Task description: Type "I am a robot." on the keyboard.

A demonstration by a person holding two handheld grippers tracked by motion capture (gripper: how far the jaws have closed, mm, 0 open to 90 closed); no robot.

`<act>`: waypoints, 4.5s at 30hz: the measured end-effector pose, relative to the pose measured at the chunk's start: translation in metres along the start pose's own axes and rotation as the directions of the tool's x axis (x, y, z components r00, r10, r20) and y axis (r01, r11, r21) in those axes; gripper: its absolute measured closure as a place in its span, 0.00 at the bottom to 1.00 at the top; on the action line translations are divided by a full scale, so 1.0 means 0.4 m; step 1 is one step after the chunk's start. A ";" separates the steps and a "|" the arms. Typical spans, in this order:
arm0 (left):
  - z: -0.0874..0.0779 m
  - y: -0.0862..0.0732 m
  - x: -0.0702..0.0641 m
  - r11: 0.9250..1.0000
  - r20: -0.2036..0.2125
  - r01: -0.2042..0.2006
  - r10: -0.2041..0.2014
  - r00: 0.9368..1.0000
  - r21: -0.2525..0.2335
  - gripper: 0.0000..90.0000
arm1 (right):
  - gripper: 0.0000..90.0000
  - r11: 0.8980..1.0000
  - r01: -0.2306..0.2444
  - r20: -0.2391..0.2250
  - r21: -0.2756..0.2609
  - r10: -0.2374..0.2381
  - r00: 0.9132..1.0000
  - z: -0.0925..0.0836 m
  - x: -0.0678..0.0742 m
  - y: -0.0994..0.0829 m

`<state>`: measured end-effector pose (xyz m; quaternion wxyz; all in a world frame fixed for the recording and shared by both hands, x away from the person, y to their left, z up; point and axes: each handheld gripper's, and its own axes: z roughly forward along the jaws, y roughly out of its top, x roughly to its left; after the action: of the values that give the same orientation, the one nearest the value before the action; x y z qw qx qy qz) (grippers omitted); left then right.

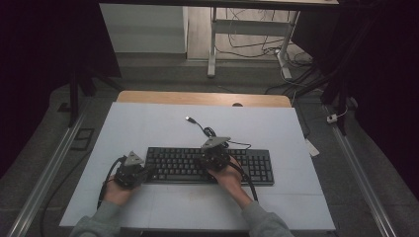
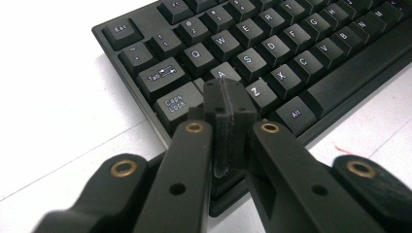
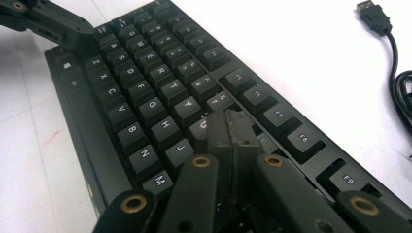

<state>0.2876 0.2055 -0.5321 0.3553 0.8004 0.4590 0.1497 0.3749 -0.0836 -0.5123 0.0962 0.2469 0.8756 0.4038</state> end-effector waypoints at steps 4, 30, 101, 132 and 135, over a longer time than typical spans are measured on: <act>0.000 0.000 0.000 1.000 0.001 0.000 0.000 1.000 0.000 0.99 | 0.99 1.000 -0.002 0.007 0.007 0.002 1.000 0.006 0.000 0.000; -0.019 0.001 0.000 0.998 -0.001 0.006 -0.006 1.000 -0.055 0.97 | 0.86 0.997 -0.002 -0.003 -0.081 0.002 1.000 -0.077 0.000 -0.011; 0.005 0.129 -0.099 0.985 0.196 -0.170 0.163 0.967 0.016 0.88 | 0.59 0.995 -0.014 0.030 -0.095 0.017 0.999 -0.159 -0.041 -0.081; 0.070 0.110 -0.138 0.971 0.218 -0.219 0.194 0.956 0.095 0.99 | 0.59 0.997 -0.012 0.039 -0.081 0.015 0.999 -0.157 -0.044 -0.083; 0.071 0.110 -0.139 0.971 0.220 -0.219 0.195 0.956 0.093 0.99 | 0.59 0.997 -0.009 0.041 -0.079 0.013 0.999 -0.156 -0.043 -0.084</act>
<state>0.3015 0.1323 -0.5162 0.3367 0.8748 0.3405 0.0740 0.3549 -0.1521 -0.4970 0.1218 0.2560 0.8554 0.4335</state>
